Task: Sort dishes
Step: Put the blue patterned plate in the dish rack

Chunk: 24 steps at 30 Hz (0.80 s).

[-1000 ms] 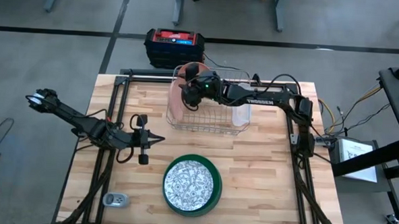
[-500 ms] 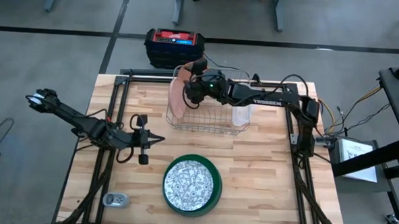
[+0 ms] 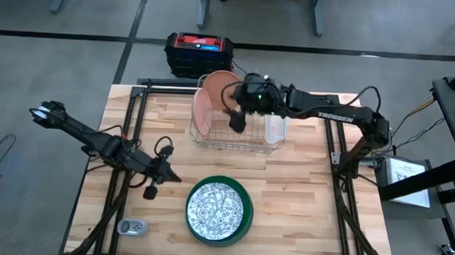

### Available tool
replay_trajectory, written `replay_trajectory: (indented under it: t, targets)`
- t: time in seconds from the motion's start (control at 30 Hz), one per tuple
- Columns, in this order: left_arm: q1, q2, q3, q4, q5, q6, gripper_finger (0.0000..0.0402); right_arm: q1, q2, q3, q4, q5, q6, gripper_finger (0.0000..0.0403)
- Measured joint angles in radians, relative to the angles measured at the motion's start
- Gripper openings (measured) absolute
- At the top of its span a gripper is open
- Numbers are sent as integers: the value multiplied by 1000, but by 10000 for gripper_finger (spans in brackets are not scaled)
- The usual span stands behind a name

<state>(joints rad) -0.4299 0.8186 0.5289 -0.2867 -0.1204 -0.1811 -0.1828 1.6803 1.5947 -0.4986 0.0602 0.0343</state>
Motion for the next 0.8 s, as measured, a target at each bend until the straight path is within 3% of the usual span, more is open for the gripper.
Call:
replay_trajectory:
  t: [0.2, 0.43, 0.8]
  targets:
    - [-38, 97, 0, 1, 34, 25, 0, 168, 1, -64, -49, -8, 213, 232]
    - [-76, 211, 0, 79, 35, 70, 0, 360, 2, -108, -51, 123, 463, 223]
    - [-103, 385, 0, 242, 34, 94, 0, 496, 8, -273, -160, 86, 974, 242]
